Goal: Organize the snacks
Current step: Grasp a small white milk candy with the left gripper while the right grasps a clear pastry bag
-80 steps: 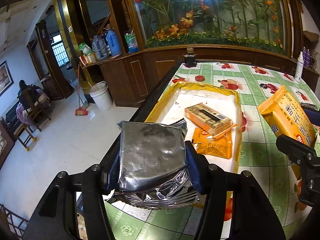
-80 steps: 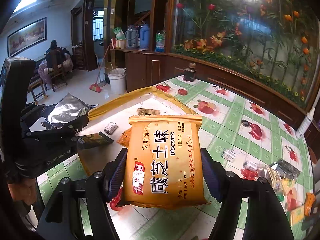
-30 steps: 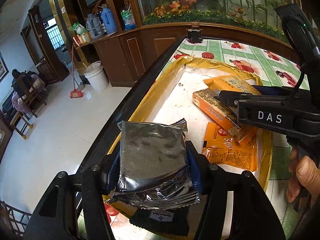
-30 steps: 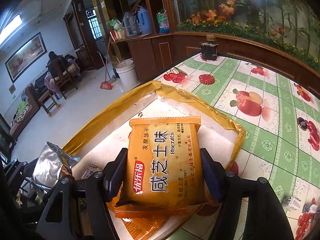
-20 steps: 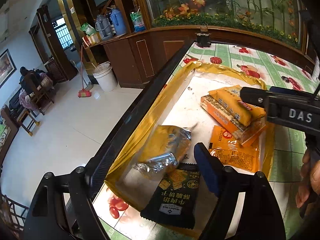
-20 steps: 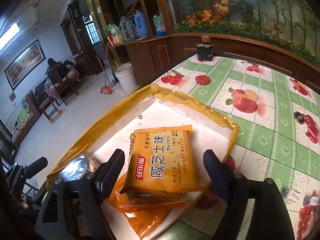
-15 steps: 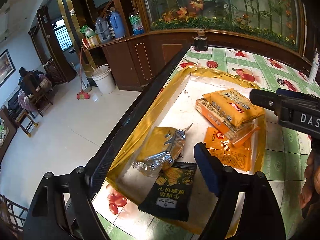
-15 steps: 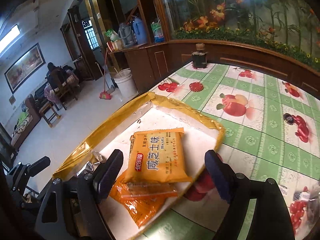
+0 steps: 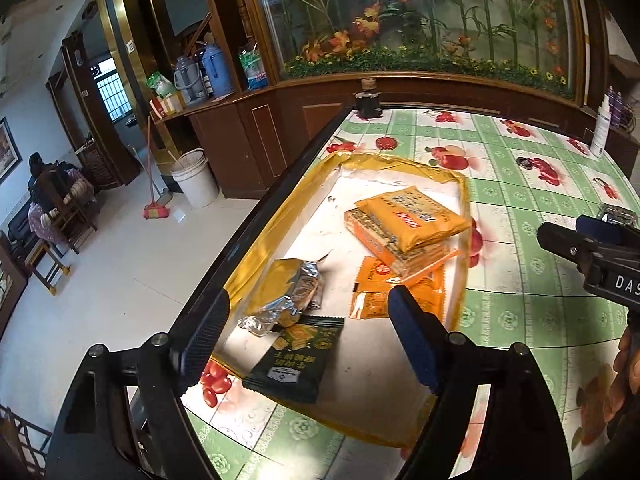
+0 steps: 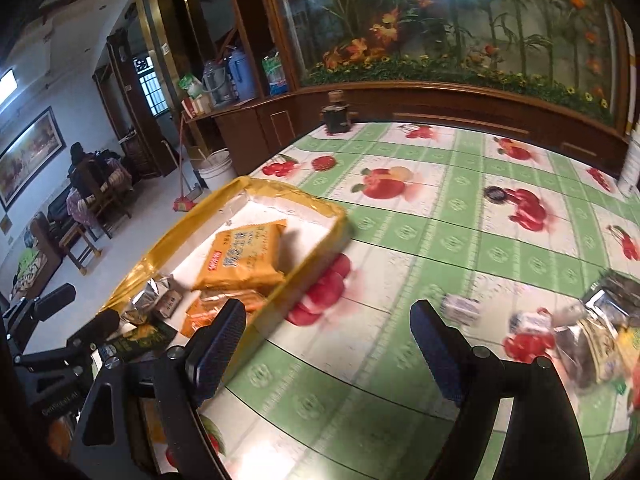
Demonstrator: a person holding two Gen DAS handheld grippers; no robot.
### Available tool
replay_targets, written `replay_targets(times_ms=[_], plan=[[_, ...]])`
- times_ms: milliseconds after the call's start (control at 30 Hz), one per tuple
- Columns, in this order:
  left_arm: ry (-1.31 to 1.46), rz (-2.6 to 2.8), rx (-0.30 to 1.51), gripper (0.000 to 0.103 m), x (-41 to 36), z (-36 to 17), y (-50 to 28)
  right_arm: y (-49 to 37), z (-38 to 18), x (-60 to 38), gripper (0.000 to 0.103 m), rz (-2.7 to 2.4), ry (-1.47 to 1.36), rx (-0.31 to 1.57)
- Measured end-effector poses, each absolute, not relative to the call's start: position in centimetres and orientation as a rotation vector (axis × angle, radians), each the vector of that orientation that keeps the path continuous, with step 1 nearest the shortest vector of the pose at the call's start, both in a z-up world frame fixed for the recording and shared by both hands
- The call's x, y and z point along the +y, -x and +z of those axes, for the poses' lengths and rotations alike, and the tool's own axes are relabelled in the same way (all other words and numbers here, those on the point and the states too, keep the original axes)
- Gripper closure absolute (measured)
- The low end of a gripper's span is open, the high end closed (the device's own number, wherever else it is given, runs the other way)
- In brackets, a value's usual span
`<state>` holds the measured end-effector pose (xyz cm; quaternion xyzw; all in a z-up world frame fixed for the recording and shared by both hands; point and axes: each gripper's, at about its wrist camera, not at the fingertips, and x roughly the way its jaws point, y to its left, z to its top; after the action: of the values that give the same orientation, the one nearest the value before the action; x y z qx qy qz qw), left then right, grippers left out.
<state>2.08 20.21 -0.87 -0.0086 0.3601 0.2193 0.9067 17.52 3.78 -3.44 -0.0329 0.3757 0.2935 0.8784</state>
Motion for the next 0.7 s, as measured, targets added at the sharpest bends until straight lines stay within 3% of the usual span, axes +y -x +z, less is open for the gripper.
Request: replay_targets(times_ms=[700], plan=[[-0.042, 0.291, 0.752, 0.021, 12.4, -0.4, -3.4, -14.9, -4.8, -11.2, 0.017, 0.426, -0.02, 0.804]])
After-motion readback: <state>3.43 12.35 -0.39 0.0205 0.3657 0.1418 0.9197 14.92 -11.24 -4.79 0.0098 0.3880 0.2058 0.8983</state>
